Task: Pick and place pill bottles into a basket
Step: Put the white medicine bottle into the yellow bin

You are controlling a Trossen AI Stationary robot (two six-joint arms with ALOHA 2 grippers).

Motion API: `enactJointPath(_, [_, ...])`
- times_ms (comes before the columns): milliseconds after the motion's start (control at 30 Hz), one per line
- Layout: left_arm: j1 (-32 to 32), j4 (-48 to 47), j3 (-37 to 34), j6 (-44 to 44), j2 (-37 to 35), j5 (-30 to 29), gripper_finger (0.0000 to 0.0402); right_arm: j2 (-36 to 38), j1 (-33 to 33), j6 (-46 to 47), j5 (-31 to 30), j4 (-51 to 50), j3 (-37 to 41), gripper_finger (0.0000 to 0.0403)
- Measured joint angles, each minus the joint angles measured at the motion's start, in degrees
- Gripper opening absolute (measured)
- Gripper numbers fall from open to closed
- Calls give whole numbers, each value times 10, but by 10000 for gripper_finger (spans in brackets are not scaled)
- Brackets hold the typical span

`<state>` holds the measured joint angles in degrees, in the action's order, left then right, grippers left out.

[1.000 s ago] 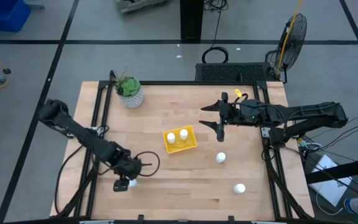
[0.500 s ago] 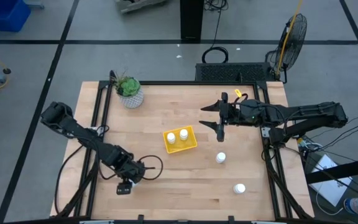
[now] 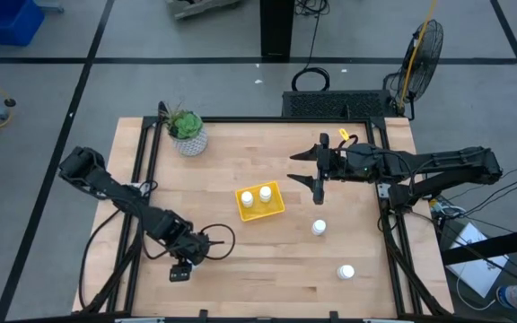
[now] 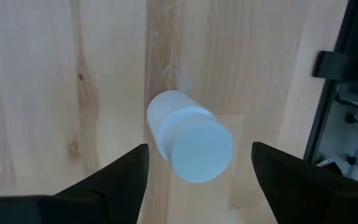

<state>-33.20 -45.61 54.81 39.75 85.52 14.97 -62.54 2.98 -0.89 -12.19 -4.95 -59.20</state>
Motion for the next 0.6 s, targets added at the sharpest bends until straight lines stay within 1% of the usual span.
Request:
enactJointPath(167, [-4, 22, 0, 0, 0, -3, 280, 0, 0, 0, 1, 0, 0, 233])
enactJointPath(600, [-3, 22, 0, 1, 0, -15, 282, 0, 0, 0, 2, 0, 0, 233])
